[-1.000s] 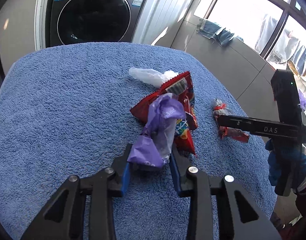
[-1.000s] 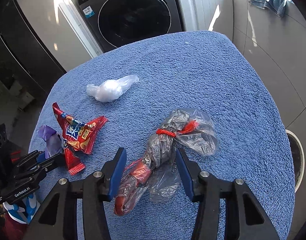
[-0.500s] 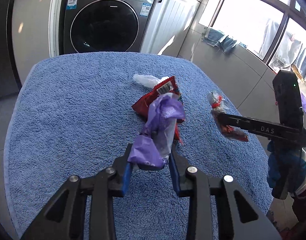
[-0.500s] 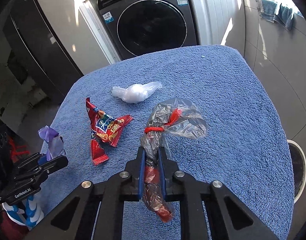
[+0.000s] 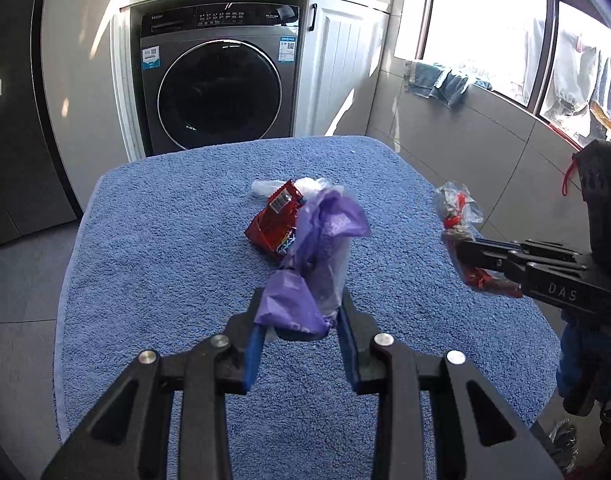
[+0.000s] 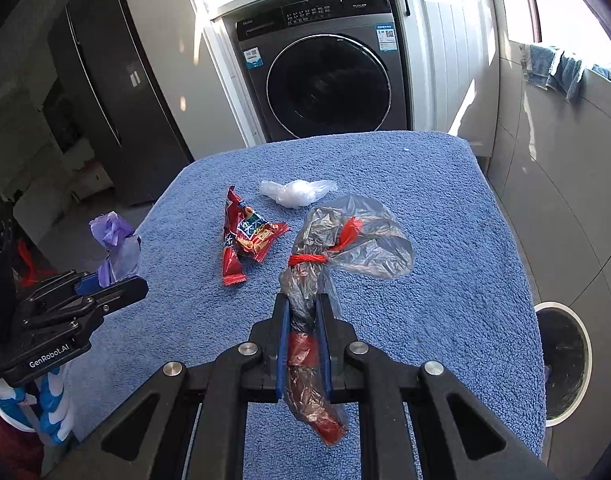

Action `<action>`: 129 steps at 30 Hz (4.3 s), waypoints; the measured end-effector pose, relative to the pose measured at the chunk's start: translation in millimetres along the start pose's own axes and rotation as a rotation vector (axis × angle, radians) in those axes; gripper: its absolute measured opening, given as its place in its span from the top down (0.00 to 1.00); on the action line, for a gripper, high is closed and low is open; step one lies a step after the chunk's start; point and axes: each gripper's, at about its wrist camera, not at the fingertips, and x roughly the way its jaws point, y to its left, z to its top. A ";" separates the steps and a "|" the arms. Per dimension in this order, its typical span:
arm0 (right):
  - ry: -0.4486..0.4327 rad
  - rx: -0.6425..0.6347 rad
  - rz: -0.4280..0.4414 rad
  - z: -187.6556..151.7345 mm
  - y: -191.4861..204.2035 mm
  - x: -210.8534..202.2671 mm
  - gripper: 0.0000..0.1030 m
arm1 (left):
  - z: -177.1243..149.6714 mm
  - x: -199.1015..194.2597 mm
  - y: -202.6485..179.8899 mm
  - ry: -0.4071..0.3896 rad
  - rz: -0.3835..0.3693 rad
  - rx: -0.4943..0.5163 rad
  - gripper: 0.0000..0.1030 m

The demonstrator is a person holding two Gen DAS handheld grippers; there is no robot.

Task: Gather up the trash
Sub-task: 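Carry the purple bag and clear wrapper over the bin and open both tools, then move both open tools back over the red snack bag and white tissue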

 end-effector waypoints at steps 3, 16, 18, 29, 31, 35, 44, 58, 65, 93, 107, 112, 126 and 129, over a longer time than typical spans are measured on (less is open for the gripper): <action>-0.029 -0.003 0.005 -3.3 -7.8 -15.3 0.88 | 5.7 -0.4 -19.0 0.000 0.036 0.022 0.70; -0.092 0.027 0.043 -19.8 -45.1 -46.7 0.88 | 23.0 -3.9 -86.2 -0.003 0.153 0.122 0.70; -0.101 0.039 0.054 -21.2 -50.6 -48.5 0.88 | 25.7 -2.7 -92.3 -0.001 0.169 0.135 0.70; -0.154 0.141 0.042 -29.9 -106.9 -65.3 0.88 | 51.5 24.0 -147.0 0.033 0.170 0.257 0.70; -0.163 0.169 0.025 -32.0 -122.2 -69.4 0.88 | 57.9 34.0 -161.4 0.047 0.141 0.281 0.70; -0.171 0.237 -0.023 -40.8 -159.3 -77.5 0.88 | 66.0 56.5 -184.3 0.082 0.057 0.328 0.70; -0.173 0.417 -0.171 -66.8 -253.0 -93.0 0.88 | 88.2 122.8 -250.1 0.176 -0.158 0.418 0.70; -0.029 0.520 -0.355 -87.6 -353.7 -52.9 0.85 | 110.7 240.8 -375.6 0.349 -0.428 0.390 0.68; 0.014 0.565 -0.395 -101.2 -371.4 -50.4 0.73 | 115.5 259.9 -394.5 0.388 -0.499 0.340 0.49; -0.279 0.363 -0.385 -47.7 -230.9 -178.6 0.45 | 102.2 56.0 -224.9 -0.044 -0.139 0.259 0.48; -0.196 0.236 -0.282 -21.5 -155.3 -127.8 0.44 | 69.3 6.4 -81.5 -0.099 0.111 -0.013 0.45; -0.152 0.182 -0.250 -12.5 -125.7 -103.1 0.43 | 56.7 4.9 -53.1 -0.094 0.138 -0.079 0.43; -0.070 0.103 -0.205 3.5 -92.0 -55.2 0.42 | 44.6 22.7 -14.0 -0.058 0.181 -0.157 0.32; -0.065 0.099 -0.202 7.7 -92.9 -49.1 0.41 | 46.9 29.8 -12.1 -0.049 0.191 -0.156 0.31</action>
